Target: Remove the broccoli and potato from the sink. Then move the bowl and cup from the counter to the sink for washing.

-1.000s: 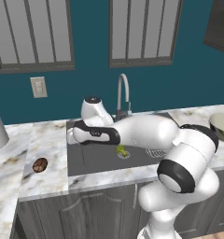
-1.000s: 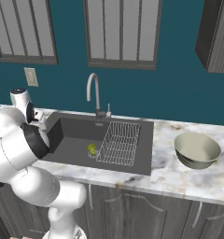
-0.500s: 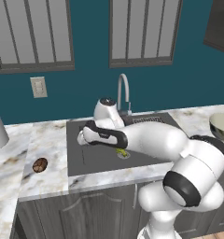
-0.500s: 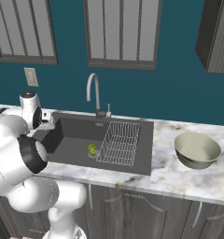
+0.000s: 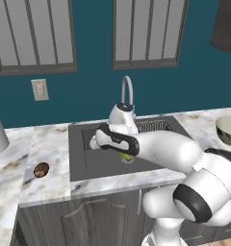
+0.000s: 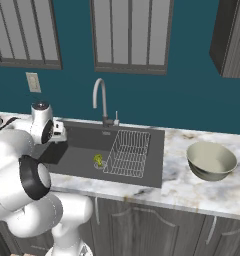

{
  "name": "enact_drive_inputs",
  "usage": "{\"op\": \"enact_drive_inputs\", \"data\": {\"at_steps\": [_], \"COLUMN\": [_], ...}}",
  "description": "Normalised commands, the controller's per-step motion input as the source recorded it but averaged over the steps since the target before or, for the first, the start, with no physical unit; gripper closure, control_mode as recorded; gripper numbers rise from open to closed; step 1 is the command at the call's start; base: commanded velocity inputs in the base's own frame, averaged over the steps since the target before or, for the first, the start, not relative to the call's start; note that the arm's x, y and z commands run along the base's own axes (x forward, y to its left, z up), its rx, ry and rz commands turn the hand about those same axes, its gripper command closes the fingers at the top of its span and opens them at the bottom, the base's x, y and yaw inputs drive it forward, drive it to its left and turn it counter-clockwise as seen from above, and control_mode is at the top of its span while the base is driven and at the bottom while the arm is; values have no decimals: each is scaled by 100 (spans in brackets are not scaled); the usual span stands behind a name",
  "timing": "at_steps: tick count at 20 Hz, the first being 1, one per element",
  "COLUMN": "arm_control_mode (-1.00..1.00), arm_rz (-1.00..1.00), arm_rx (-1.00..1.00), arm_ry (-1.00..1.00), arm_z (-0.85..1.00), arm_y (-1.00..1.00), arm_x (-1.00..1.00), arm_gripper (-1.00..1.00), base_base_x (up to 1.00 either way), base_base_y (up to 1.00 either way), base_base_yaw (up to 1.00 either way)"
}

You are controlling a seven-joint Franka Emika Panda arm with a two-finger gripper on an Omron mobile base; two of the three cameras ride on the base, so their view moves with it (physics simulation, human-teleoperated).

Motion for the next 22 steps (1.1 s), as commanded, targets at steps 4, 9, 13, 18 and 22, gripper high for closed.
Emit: {"op": "enact_drive_inputs", "data": {"at_steps": [4, 9, 13, 18, 22], "arm_control_mode": [-100, -100, -100, -100, -100], "arm_rz": [0, 0, 0, 0, -1], "arm_rx": [7, 3, 0, 0, 0], "arm_ry": [0, 0, -2, 0, 0], "arm_z": [0, -1, -3, -1, -1], "arm_y": [-28, -29, -25, -16, -12], "arm_x": [3, 0, 0, 6, 4], "arm_gripper": [-100, -100, -100, -100, -100], "base_base_x": [0, 0, 0, 0, 0], "base_base_y": [0, 0, 0, 0, 0], "base_base_yaw": [0, 0, 0, 0, 0]}}
